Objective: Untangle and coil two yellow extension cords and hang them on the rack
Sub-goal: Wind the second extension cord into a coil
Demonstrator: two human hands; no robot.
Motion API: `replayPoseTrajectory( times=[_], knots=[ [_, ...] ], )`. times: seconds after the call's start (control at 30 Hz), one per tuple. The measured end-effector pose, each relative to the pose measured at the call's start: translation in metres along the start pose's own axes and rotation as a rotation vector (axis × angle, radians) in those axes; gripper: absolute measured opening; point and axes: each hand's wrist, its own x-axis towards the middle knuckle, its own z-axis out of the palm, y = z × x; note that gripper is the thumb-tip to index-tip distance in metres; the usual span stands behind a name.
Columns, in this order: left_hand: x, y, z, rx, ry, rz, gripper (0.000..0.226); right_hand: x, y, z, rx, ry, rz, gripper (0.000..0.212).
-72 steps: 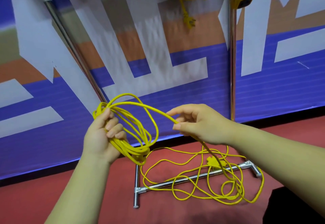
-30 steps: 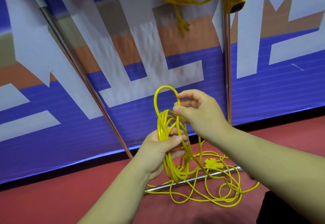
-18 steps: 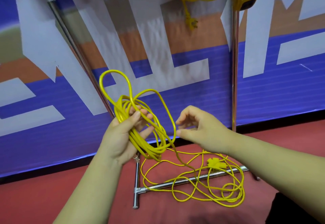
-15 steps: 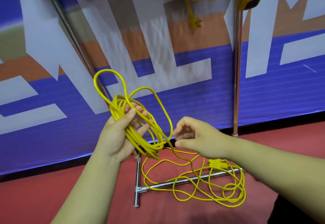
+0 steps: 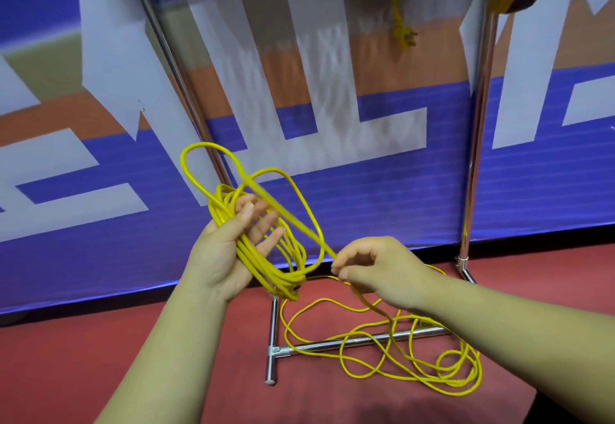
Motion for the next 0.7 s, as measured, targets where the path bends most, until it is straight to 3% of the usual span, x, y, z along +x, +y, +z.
replayPoseTrajectory(
  times=[0.1,0.2,0.33,0.47,0.7],
  knots=[
    [-0.001,-0.013,-0.010,0.218,0.080,-0.115,0.012,0.004,-0.002,-0.005,0.174,0.146,0.090,0.018],
    [-0.002,-0.025,-0.010,0.407,0.110,-0.155,0.015,0.011,0.003,-0.015,0.168,0.295,0.134,0.021],
    [-0.004,-0.016,-0.004,0.280,0.076,-0.140,0.011,0.015,0.021,-0.028,0.008,0.416,0.244,0.021],
    [-0.005,-0.005,0.000,0.066,-0.001,-0.125,0.015,0.014,0.031,-0.035,-0.137,0.357,0.344,0.022],
    [-0.004,-0.002,0.006,-0.118,-0.015,-0.060,0.016,0.005,0.028,-0.031,-0.279,0.049,0.420,0.019]
  ],
)
